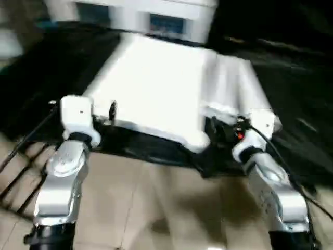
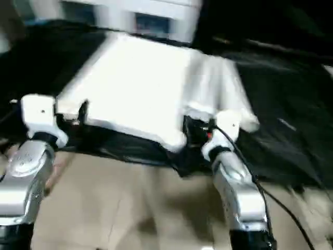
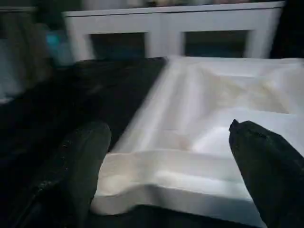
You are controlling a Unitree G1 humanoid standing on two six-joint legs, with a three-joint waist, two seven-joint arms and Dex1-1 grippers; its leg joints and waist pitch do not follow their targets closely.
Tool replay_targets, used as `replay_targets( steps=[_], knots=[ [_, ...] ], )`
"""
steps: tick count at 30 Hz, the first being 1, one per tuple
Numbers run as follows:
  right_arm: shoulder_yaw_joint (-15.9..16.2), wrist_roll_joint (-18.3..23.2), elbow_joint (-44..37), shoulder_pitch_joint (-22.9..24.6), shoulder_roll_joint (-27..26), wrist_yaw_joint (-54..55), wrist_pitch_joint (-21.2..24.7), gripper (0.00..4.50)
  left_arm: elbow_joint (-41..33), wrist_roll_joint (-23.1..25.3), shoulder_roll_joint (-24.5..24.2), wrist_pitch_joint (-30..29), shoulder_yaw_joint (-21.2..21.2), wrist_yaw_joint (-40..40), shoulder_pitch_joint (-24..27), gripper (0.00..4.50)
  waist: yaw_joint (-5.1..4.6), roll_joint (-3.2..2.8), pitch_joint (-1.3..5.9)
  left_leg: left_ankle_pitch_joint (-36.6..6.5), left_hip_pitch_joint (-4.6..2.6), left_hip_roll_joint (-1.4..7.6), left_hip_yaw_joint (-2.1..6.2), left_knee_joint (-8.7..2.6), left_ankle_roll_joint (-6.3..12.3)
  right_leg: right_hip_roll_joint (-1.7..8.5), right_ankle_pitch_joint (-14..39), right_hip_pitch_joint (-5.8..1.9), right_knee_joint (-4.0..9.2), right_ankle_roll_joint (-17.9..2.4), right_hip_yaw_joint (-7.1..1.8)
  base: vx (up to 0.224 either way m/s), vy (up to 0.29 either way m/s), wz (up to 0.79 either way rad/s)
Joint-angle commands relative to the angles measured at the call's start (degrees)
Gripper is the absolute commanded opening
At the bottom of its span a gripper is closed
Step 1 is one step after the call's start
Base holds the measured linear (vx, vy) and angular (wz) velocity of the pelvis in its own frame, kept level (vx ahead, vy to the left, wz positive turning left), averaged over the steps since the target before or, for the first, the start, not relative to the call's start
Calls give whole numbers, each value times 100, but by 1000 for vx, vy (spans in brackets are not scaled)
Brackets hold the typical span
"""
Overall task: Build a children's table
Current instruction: Move to table
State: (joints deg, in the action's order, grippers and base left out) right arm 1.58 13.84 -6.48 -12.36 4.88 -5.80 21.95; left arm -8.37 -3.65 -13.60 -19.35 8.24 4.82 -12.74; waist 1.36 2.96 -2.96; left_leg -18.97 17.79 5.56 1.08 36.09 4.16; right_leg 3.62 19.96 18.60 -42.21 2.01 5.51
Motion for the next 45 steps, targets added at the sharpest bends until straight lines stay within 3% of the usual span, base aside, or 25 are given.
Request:
replay_targets(
  steps=[1, 3, 4, 5, 6, 10, 12, 13, 18, 20, 21, 23, 25, 27, 29, 31, 32, 33, 34, 35, 36, 37, 39, 41, 45],
  knots=[
    [-162, -36, 28, 118, 124, 14, -6, 448, -5, -9, 83, 2, -152, -15, -77, 450, -250, -241, 400, 3783, -884, 606, 873, -351, 2856, 75, 294, 844, -66, 221, -285, -65, -145, 13],
    [-197, 51, -33, 133, 104, -14, 47, 448, -52, -13, 103, -34, -161, -11, -55, 450, -173, 53, 248, 2103, -549, 98, -21, -476, 1222, 172, -1277, 541, 665, -263, -536, -134, -132, 14],
    [-209, 110, -54, 139, 66, 57, 214, 448, -103, -21, 115, -60, -166, 21, -26, 450, 75, 435, 98, 383, 81, -381, -368, -18, 753, 450, 709, -173, 1409, 420, -1252, -62, -77, 33],
    [-227, 164, -37, 129, 41, 92, 363, 448, -90, 17, 102, -77, -180, 12, -25, 450, 169, 394, 267, -93, 107, -299, -479, 604, 338, 809, 1731, -454, 1403, -184, -1668, -62, -77, 33],
    [-259, 286, -18, 118, -1, 96, 552, 448, -62, 98, 82, -69, -225, 5, -29, 450, 147, 407, 248, 337, 364, -180, -440, 663, -35, 664, 1220, -664, 1255, -603, -1557, 108, -64, 24],
    [-141, 25, 51, 58, -42, 97, 307, 448, -19, 34, 91, 0, -239, 72, -63, 450, 155, -14, 169, 939, 484, 291, -383, 184, -519, 619, 695, -630, 1450, -2019, -1125, 107, -18, 7],
    [-119, -29, 64, 58, -28, 104, 261, 448, -20, 44, 92, 6, -260, 77, -65, 450, -2, -330, 145, 38, 112, 668, -253, -639, -423, 0, 1059, -444, 1170, -1439, -437, 110, 84, 6],
    [-122, -44, 71, 60, -19, 107, 236, 448, -23, 26, 109, 21, -266, 99, -67, 450, -264, -399, 344, -1087, -556, 1019, 324, -782, -72, -202, 751, 202, 255, -753, -183, 68, 86, -3],
    [-216, -110, 101, 59, 30, 133, 270, 448, 29, 14, 154, 95, -365, 153, -51, 450, -194, -244, 288, -520, -404, 704, -93, -755, 1307, -27, -635, 635, 66, 21, -127, 142, 47, 3],
    [-215, -105, 83, 69, 41, 114, 269, 448, 59, -14, 135, 121, -427, 240, -69, 450, -210, 40, 243, -997, -226, 470, -424, -781, 1044, 223, -862, 367, 735, -277, -364, 85, -42, -2],
    [-239, -50, 76, 81, 16, 83, 269, 448, 67, -14, 123, 125, -451, 274, -73, 450, 38, 339, 225, -1384, -362, -64, -1090, 178, -37, 496, 3087, 94, 1642, -843, -1299, 144, -116, -10],
    [-241, -35, 52, 111, 2, 66, 257, 448, 65, -8, 98, 139, -503, 352, -65, 450, 323, 316, 212, -479, 180, 14, -730, 479, -590, 677, 3794, -520, 1541, -1481, -1922, 193, -115, -44],
    [-219, -78, -5, 156, 29, 72, 246, 448, 47, -7, 79, 159, -586, 473, -35, 450, 387, 270, 248, -187, 291, -20, -627, 480, -917, 407, 2581, -610, 1382, -1726, -1984, 154, -16, -62],
    [-230, -88, -84, 212, 62, 74, 254, 448, 31, 12, 30, 183, -713, 655, -7, 450, 193, -188, 264, 320, -230, 333, -539, -552, -1502, -584, 757, -13, 1040, -762, -1377, 136, 34, -56],
    [-284, -38, -117, 237, 53, 61, 240, 448, 40, 35, -4, 220, -797, 749, 1, 450, -46, -167, 413, 1084, -1037, 1365, -138, -658, -998, -29, 411, 967, -35, -147, -500, 148, 62, -49],
    [-309, -9, -151, 245, 91, -3, 236, 448, 25, 15, -62, 243, -914, 918, 14, 450, -30, -76, 337, 1395, -615, 1083, -116, -777, -548, 82, -429, 799, -68, -80, -279, 143, 35, -25],
    [-274, -8, -165, 232, 149, -106, 251, 448, 6, -16, -112, 271, -978, 1043, 24, 450, -254, -55, 439, 1865, -880, 469, -405, -495, 581, 175, -1426, 919, 477, -551, -187, 144, 32, -17],
    [-263, 40, -179, 215, 191, -218, 276, 448, -24, -101, -136, 277, -1002, 1168, 42, 450, -277, 85, 503, 2130, -752, 238, -551, -285, 717, 291, -1888, 731, 693, -765, -303, 180, -3, 3],
    [-267, 148, -199, 191, 236, -371, 343, 448, -75, -198, -196, 345, -1050, 1375, 70, 450, -26, 288, 539, 1674, 90, -187, -766, 169, 692, 745, -2398, -188, 930, -1712, -954, 92, -10, 1],
    [-242, 264, -230, 168, 319, -588, 392, 448, -117, -309, -258, 337, -1090, 1594, 84, 450, 92, 331, 638, 1144, 356, -87, -709, 497, 506, 1262, -3201, -570, 925, -2397, -1398, 161, 14, 12],
    [-155, 329, -265, 151, 500, -904, 412, 448, -153, -446, -341, 336, -1133, 1880, 101, 450, 150, 337, 562, 1275, 628, 255, -463, 492, 7, 1222, -5738, -595, 725, -2913, -1349, 89, 11, 16],
    [-129, 347, -271, 146, 553, -994, 421, 448, -160, -481, -367, 341, -1144, 1960, 105, 450, 172, 304, 503, 1735, 584, 265, -471, 185, -391, 788, -7279, -438, 597, -2774, -1039, 89, 11, 16],
    [7, 507, -294, 99, 921, -1646, 533, 448, -113, -703, -633, 344, -1277, 2629, 87, 450, 127, -82, 481, 3361, 363, 322, -592, -293, -532, 43, -6202, -122, 482, -1944, -507, -83, -50, -6],
    [34, 608, -318, 68, 1067, -1902, 613, 448, -62, -784, -774, 240, -1364, 2938, 58, 450, 36, -187, 455, 3639, 146, 648, -547, -195, -606, 32, -3510, 150, 588, -1505, -454, -52, -33, -3],
    [69, 771, -334, -111, 1601, -2572, 846, 450, 162, -907, -1488, -9, -1900, 4351, -125, 422, 177, -9, 269, 158, 201, 598, -816, -511, -907, 263, -418, 13, 949, -1376, -673, -49, -11, 3]
  ],
)
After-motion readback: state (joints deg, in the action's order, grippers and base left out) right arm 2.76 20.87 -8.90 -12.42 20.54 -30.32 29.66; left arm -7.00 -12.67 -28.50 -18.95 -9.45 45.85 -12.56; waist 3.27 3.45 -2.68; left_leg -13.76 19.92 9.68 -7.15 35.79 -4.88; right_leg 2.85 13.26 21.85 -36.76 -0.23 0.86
